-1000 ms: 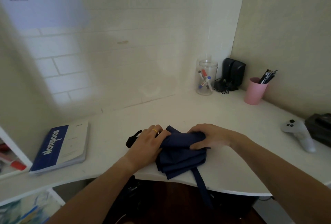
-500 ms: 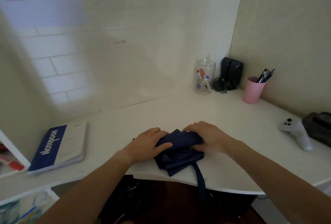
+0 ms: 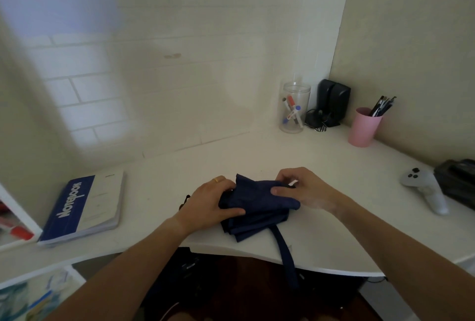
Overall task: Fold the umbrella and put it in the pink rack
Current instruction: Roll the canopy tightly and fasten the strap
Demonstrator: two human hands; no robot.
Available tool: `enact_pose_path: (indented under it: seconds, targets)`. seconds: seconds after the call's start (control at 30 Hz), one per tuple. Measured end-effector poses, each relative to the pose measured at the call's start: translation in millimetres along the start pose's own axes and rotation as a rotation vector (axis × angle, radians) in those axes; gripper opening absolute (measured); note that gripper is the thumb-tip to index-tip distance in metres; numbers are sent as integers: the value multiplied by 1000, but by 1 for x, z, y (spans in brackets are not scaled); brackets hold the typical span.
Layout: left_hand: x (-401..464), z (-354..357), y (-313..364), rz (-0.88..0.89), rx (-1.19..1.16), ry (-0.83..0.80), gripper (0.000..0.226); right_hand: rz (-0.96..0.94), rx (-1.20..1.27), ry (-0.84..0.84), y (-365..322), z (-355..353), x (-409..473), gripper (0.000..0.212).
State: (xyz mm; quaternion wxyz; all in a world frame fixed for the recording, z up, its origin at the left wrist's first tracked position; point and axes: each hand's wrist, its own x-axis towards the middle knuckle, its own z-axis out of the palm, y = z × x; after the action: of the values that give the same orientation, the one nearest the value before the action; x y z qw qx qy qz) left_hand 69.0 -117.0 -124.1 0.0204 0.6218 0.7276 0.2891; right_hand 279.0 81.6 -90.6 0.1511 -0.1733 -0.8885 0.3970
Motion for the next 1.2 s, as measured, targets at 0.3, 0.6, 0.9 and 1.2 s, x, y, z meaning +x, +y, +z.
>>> enact_pose_path:
  seconds: [0.3,0.6,0.9,1.2]
  targets:
    - [-5,1,0,59,-15,38,39,-363,-514,-20,-17,15,-32,29]
    - [-16,8,1,161,123,31,53,-70,-469,-43,-26,1,-12,43]
    - [-1,-37,15,-160,-237,-387,47,-106,-422,-102,-14,13,2,35]
    - [-17,12,11,244,346,27,47,-16,-294,-286,-17,-3,-3,36]
